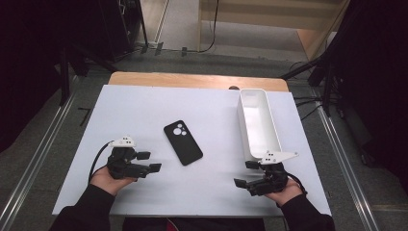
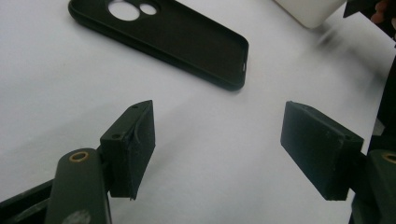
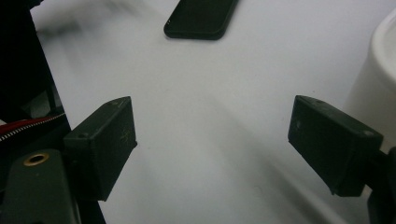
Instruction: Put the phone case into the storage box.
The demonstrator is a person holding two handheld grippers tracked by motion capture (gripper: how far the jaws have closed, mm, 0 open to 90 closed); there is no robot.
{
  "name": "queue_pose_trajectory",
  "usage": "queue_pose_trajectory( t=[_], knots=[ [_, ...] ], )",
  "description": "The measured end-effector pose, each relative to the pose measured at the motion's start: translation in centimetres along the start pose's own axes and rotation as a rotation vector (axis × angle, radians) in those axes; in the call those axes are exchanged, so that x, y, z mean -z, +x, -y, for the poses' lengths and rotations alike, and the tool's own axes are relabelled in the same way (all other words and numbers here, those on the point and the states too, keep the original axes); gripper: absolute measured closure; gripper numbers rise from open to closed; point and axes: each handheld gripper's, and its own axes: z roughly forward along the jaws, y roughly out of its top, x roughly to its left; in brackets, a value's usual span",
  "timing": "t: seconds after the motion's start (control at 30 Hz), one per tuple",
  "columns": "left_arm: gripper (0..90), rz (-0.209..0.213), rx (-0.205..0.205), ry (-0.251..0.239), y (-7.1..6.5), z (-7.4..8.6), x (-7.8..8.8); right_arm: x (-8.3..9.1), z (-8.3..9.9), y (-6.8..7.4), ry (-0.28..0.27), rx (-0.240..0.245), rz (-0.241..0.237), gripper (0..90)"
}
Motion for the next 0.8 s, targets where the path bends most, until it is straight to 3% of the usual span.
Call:
queue_pose_trajectory(
  t=[0.27, 0.8],
  knots=[
    [25.9, 0.008, 0.009, -0.004, 0.2, -0.6, 0.0, 0.0, 0.0, 0.0, -0.001, 0.003, 0.003, 13.5],
    [26.3, 0.01, -0.027, -0.012, 0.1, -2.7, -0.6, 0.0, 0.0, -0.1, -0.001, 0.003, 0.004, 13.5]
  ],
)
